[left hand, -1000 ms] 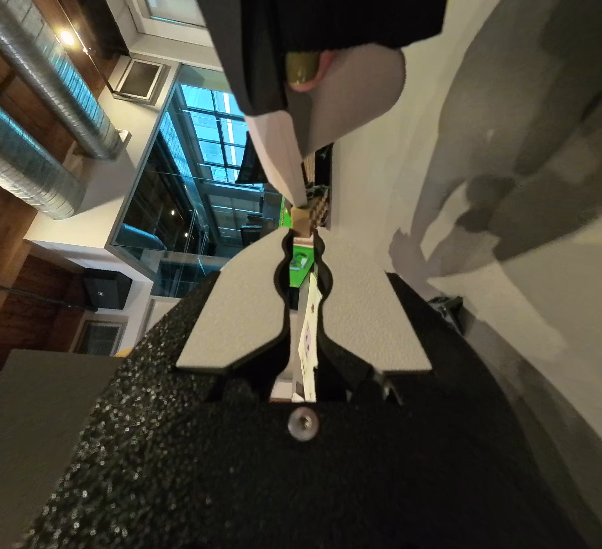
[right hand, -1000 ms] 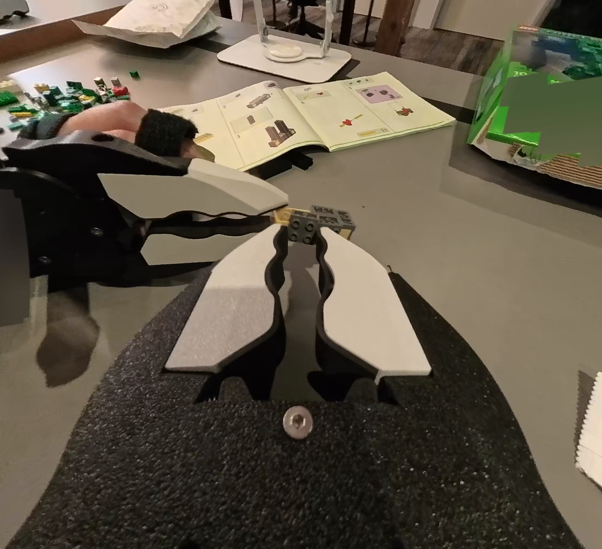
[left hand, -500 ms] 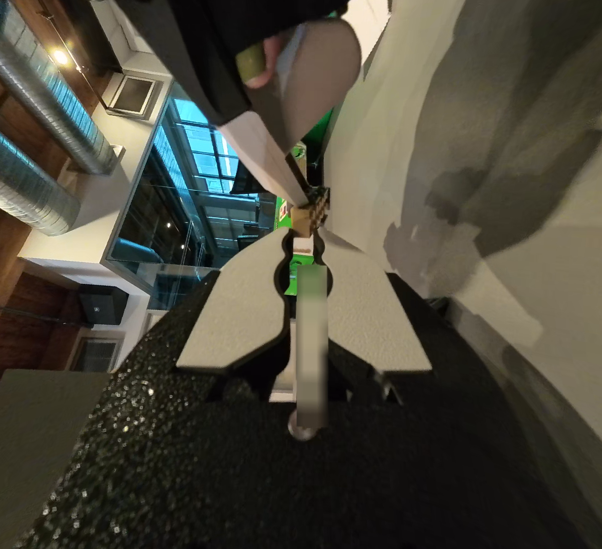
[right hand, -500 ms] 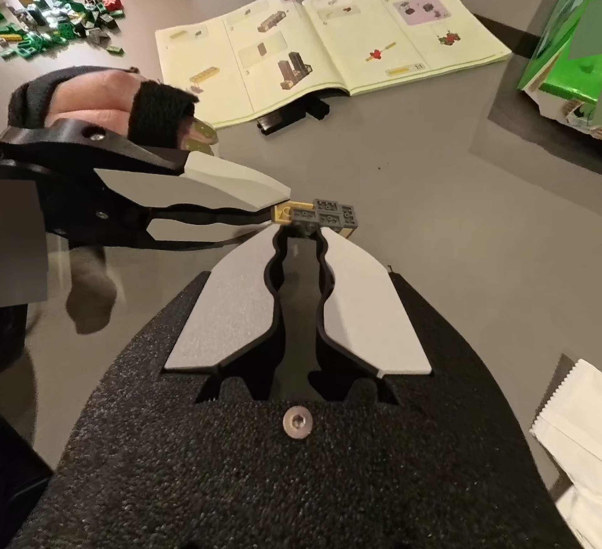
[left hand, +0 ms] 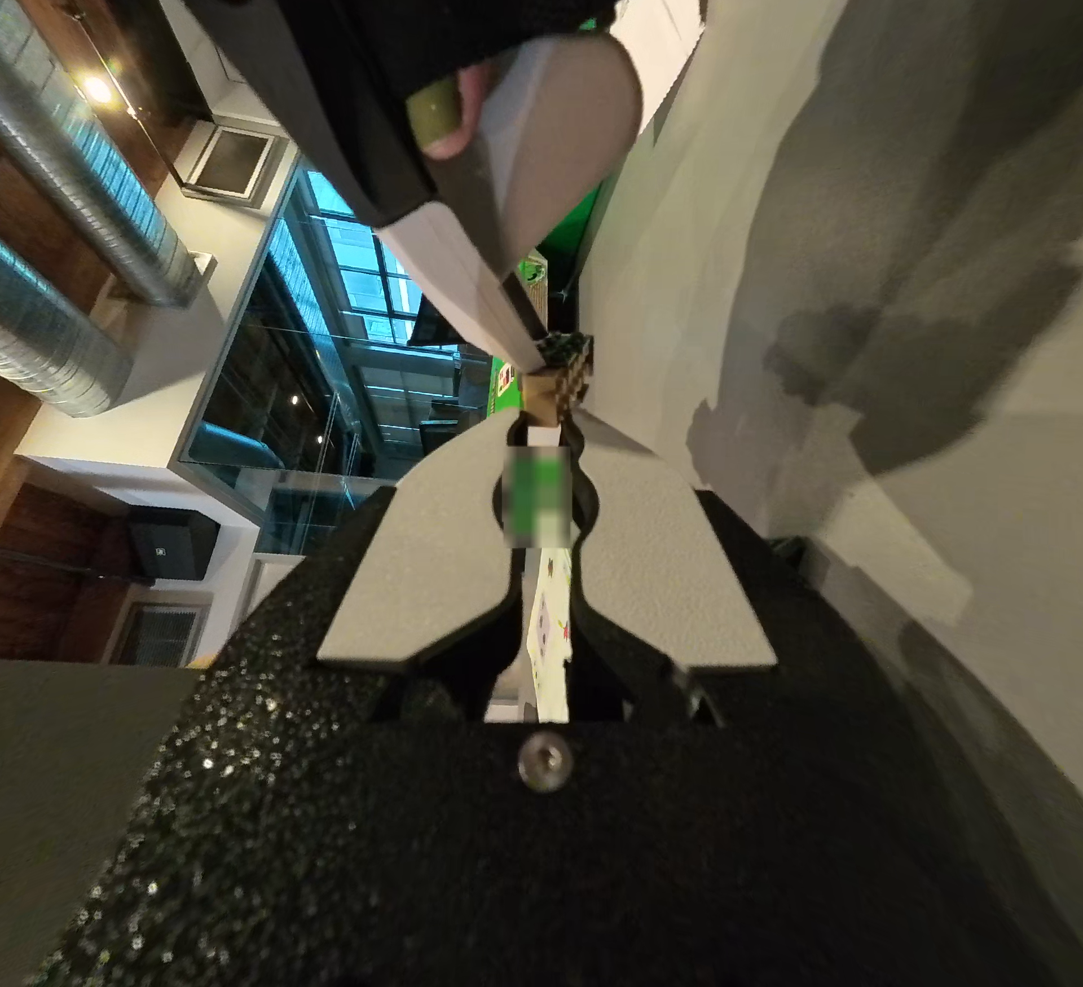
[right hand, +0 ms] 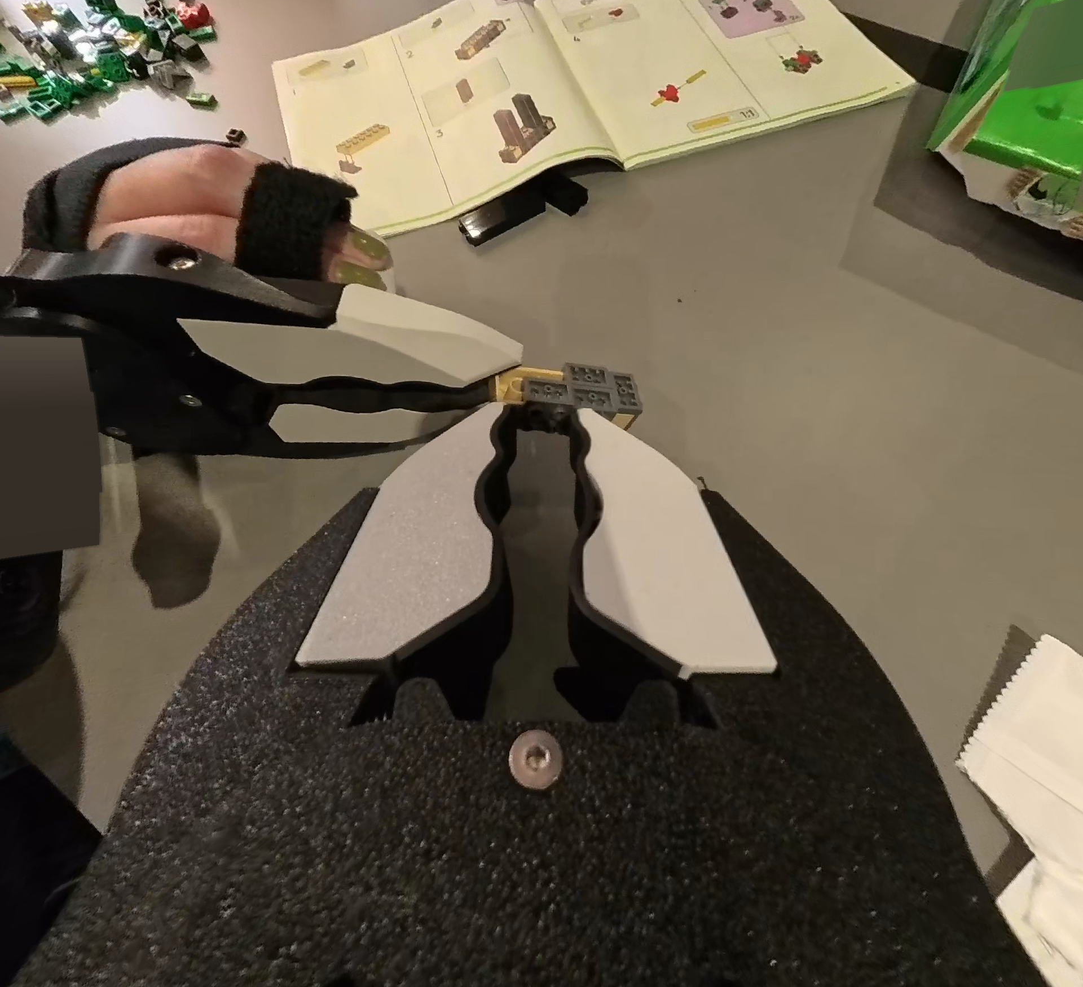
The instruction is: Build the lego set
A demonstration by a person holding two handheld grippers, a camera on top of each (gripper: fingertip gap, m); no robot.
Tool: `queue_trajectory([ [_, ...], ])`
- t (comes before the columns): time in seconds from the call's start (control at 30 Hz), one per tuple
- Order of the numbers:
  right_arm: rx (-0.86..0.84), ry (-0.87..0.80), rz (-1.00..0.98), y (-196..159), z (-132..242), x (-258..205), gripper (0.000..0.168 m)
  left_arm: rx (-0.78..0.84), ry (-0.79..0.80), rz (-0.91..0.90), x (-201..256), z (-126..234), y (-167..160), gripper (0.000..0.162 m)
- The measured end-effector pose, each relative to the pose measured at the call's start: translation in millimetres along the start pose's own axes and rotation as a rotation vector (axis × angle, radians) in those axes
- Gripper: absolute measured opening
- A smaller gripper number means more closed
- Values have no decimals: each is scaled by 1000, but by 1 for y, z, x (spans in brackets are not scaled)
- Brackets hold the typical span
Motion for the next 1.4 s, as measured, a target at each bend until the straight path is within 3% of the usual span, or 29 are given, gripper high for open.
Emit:
queue_trajectory([
  [0.17, 44, 2, 39, 3, 4, -2, 23, 3, -3, 11, -1, 0, 1, 11],
  [0.43, 132, -96, 316, 0, 8, -12, 32, 3, -15, 66, -4, -1, -1, 11],
  [0.67, 57, -323, 707, -6, -3, -19, 40, 15, -43, 101, -4, -1, 1, 11],
  [1.0, -4, -483, 953, -9, -13, -12, 34, 20, -62, 127, -5, -2, 1, 11],
  [1.27, 41, -449, 877, -4, -6, -17, 33, 13, -79, 133, -3, -4, 1, 11],
  [1.4, 107, -342, 720, 0, 2, -18, 35, -5, -90, 155, -3, -5, -2, 11],
])
Point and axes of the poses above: each gripper's, where its closed fingertips meet, z back along the fingers, y out of its top, x = y × z across the jaws, the point moved 4 cm from there along z, back along the fingers, and after that the axes turned 7 degrees about -x, right-handed, at the moved point
